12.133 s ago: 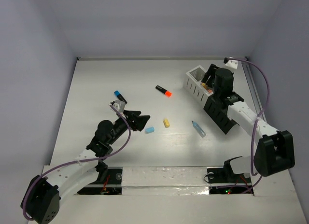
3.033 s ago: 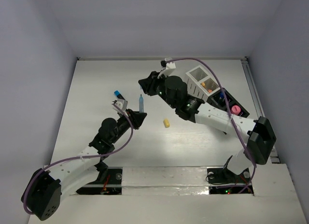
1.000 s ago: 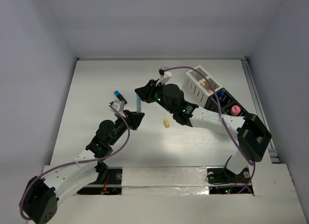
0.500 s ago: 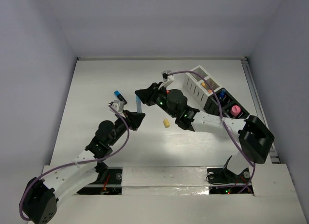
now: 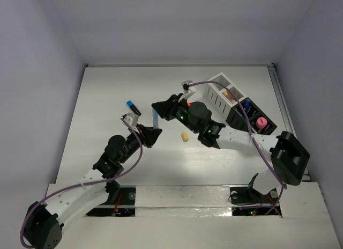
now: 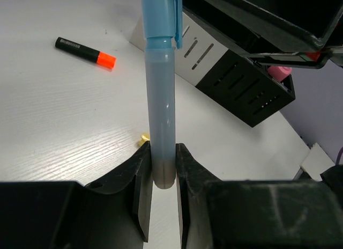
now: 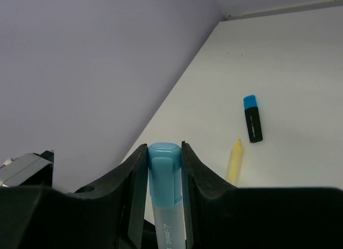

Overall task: Sort the stationery into containers
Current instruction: Close the pen cap on the pen.

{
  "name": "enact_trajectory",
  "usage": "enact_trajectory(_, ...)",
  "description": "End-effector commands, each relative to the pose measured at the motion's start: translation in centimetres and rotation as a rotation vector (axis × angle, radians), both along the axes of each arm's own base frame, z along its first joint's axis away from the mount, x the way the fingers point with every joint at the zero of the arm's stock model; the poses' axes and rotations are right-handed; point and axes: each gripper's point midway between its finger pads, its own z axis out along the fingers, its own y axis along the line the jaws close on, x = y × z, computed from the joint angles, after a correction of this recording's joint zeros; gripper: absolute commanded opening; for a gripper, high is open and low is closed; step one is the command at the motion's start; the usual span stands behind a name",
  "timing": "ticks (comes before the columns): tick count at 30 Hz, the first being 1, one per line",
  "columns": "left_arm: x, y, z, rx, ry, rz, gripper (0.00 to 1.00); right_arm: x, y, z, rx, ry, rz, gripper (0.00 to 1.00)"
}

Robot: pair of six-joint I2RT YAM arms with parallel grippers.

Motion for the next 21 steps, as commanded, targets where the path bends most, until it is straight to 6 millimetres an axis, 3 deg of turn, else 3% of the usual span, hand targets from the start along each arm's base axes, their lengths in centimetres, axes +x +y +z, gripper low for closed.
enact_trajectory(1, 0.9, 0.6, 5.7, -0.12, -0.147, 0.053, 0.0, -4.0, 0.7, -4.1, -0.137, 0.065, 0.139, 0.0)
enact_trajectory(11, 0.2, -0.1, 6.6, -0.137, -0.168, -0.002, 0.0, -4.9, -0.1, -5.2, -0.207, 0.036, 0.171, 0.0)
enact_trajectory(17, 0.4, 0.3, 7.3, -0.157, -0.17, 0.023, 0.0, -5.7, -0.1, -7.0, -0.221, 0.086, 0.206, 0.0)
enact_trajectory(21, 0.4, 0.3, 8.3, -0.18, -0.179, 0.022, 0.0, -6.6, 0.0, -9.3, -0.228, 0.141, 0.241, 0.0)
